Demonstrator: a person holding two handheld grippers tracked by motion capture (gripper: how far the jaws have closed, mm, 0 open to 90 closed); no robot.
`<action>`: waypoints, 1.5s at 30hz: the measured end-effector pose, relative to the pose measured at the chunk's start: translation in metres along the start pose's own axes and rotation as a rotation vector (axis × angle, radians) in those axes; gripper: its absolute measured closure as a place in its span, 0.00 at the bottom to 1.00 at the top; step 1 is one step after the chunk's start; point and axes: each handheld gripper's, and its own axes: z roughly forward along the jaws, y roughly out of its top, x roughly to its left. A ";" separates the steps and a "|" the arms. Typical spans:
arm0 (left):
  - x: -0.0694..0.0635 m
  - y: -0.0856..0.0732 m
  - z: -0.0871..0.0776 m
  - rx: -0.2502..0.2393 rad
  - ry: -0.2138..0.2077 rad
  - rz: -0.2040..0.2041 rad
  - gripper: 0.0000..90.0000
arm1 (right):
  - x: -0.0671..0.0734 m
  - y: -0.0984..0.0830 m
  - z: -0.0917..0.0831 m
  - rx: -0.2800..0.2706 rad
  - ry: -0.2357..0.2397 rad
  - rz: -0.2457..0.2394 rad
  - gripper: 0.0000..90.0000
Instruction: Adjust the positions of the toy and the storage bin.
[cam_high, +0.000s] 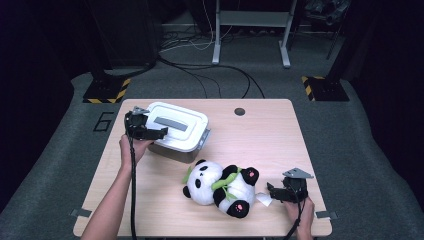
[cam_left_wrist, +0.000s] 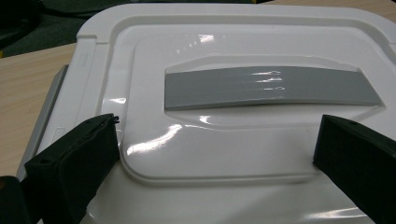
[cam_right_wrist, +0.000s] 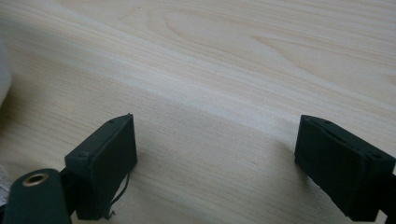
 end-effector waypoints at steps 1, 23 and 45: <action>-0.001 0.000 0.000 0.000 0.004 0.000 0.00 | 0.000 0.000 0.000 0.000 0.000 0.000 0.13; -0.044 0.009 0.016 -0.006 0.033 -0.009 0.00 | 0.000 0.000 0.000 -0.002 0.000 0.004 0.14; -0.073 0.009 0.000 -0.057 -0.077 0.139 0.00 | 0.000 0.000 0.000 -0.003 0.001 0.005 0.14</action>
